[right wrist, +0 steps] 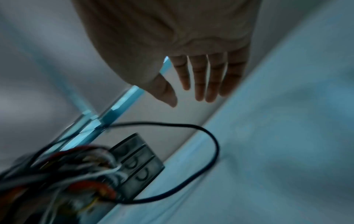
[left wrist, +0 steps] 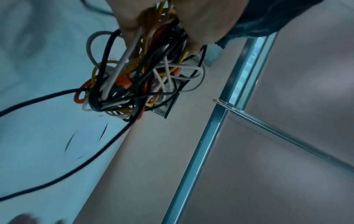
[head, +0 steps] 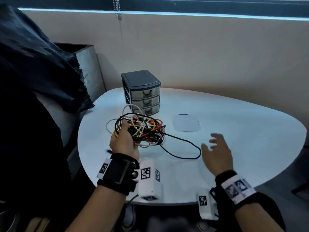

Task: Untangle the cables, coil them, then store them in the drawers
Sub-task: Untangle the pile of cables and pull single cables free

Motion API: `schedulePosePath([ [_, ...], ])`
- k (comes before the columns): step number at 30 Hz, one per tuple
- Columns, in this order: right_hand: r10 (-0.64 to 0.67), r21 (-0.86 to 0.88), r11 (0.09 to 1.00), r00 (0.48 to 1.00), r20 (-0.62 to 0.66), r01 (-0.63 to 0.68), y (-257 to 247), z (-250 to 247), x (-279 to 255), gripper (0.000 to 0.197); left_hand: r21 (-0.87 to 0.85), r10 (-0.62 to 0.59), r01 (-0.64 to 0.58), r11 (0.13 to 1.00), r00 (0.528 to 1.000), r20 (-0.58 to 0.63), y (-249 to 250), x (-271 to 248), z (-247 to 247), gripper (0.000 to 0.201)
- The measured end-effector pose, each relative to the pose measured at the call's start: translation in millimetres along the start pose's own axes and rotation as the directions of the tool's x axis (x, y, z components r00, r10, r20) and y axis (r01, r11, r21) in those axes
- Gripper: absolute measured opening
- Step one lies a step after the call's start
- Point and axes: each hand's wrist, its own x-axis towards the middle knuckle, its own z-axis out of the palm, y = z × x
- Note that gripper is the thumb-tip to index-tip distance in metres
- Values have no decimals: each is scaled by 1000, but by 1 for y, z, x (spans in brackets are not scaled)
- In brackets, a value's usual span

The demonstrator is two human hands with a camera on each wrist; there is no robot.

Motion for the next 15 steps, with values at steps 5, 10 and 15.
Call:
schedulePosePath([
  [5,-608,-174,773,791,70,610,-62,14,-28,29,18,32,-32,999,999,11,-7,-16,8,27],
  [10,-679,-320,598,677,284,734,-84,28,-20,25,33,56,-57,998,998,32,-7,-20,12,31],
  [15,-597,-159,796,801,-49,584,-80,-4,0,32,9,57,-57,998,998,-14,11,-2,0,30],
])
